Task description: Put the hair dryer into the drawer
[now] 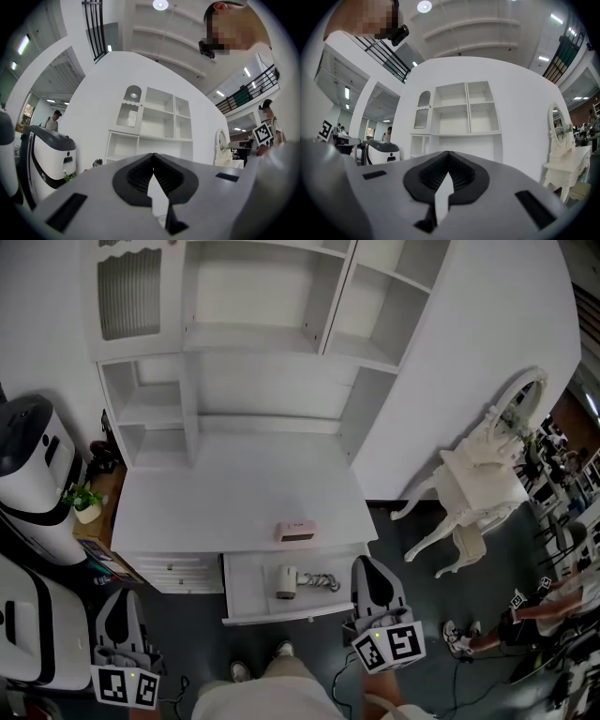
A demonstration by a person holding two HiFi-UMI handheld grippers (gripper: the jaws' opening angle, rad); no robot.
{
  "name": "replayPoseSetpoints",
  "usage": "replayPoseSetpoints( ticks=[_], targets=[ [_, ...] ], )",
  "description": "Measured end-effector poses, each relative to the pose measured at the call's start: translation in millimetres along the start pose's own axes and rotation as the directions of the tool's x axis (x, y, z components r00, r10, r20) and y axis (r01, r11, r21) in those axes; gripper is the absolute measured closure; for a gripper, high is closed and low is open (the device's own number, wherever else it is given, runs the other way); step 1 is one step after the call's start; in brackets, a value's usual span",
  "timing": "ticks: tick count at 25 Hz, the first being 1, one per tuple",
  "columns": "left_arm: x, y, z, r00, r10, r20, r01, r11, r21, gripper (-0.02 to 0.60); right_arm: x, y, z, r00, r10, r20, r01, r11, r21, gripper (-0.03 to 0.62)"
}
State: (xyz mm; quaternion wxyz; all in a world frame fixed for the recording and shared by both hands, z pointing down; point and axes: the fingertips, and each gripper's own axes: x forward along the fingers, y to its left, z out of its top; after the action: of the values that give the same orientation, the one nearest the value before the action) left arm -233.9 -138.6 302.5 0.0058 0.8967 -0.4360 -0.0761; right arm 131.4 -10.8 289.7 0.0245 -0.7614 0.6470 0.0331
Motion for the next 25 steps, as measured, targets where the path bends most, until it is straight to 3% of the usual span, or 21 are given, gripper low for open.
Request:
replayPoseSetpoints(
  ticks=[13,25],
  targets=[
    [-10,-4,-19,1.000,-0.002,-0.004,0.002,0.999,-0.033,0.566,-21,5,-8,1.000,-0.014,-0.024,0.014,1.000,-0.011,0.585],
    [-13,-17,-12,1.000,-0.024,0.020,0.025,0.999,-0.038,0.566,-37,2,-2,1.000,-0.027,-0.008,0.027,1.000,0.003,0.585]
  ],
)
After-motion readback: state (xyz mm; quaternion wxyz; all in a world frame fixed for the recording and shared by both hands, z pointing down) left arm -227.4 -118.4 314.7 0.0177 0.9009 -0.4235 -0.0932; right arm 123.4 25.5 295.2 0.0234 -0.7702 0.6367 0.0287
